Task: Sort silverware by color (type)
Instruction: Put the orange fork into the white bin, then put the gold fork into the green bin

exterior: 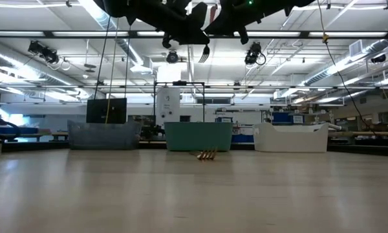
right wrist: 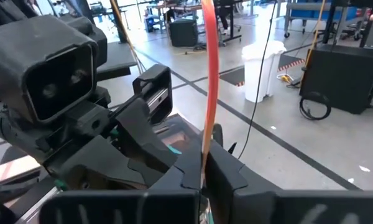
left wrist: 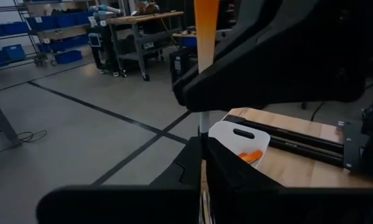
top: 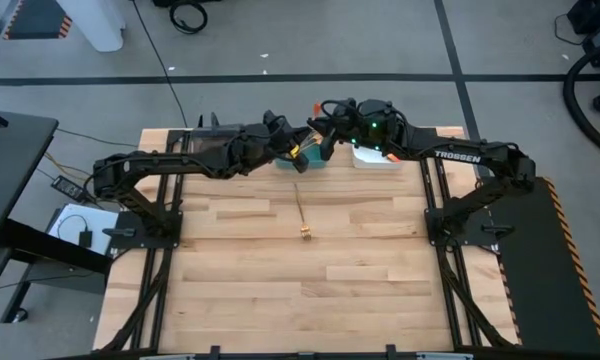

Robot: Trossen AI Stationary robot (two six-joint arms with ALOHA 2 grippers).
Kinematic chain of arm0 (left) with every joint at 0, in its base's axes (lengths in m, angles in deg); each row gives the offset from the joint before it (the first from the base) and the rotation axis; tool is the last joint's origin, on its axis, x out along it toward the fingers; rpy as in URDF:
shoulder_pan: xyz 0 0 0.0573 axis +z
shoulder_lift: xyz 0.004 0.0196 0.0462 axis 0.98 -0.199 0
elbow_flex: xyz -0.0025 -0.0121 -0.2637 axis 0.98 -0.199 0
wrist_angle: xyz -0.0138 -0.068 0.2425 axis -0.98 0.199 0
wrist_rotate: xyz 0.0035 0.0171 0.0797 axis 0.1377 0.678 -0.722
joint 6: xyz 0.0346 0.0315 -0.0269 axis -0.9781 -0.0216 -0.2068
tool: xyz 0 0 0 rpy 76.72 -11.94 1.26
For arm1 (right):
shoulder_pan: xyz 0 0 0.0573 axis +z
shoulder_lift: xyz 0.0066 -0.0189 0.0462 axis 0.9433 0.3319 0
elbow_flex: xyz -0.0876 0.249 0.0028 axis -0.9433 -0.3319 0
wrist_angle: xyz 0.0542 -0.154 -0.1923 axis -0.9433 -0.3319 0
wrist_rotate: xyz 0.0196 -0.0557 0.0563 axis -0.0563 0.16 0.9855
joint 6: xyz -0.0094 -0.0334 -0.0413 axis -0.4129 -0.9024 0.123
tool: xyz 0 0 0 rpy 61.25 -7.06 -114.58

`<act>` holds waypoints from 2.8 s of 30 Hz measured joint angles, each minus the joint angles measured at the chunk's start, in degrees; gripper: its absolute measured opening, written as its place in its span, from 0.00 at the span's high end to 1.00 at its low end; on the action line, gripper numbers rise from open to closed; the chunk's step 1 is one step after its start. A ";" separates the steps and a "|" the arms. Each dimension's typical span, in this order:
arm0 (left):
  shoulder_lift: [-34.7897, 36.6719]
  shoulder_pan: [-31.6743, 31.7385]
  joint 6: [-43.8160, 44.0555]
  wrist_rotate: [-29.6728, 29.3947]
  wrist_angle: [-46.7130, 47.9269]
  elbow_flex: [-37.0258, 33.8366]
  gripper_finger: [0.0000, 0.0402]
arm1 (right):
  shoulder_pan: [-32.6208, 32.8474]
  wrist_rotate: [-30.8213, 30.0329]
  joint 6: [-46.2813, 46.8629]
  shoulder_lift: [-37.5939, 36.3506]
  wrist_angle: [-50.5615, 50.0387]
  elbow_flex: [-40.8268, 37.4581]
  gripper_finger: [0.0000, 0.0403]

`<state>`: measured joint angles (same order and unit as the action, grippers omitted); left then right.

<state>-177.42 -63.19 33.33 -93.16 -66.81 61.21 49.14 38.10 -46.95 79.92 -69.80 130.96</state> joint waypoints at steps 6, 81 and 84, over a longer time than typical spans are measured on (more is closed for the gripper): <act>0.00 0.00 0.21 0.16 1.11 0.00 0.89 | -0.15 -0.44 -4.44 0.00 -1.04 0.00 0.98; -16.50 -1.11 -54.04 29.05 29.49 0.03 0.75 | -19.89 -20.76 -8.79 -5.92 -54.47 0.02 0.77; -16.50 -1.76 -57.93 28.99 33.44 0.02 0.75 | -19.89 -18.63 -6.94 -5.88 -54.49 0.02 0.77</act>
<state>-193.92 -64.94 -24.60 -64.16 -33.36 61.23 29.25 19.48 -53.89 74.04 -124.29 130.98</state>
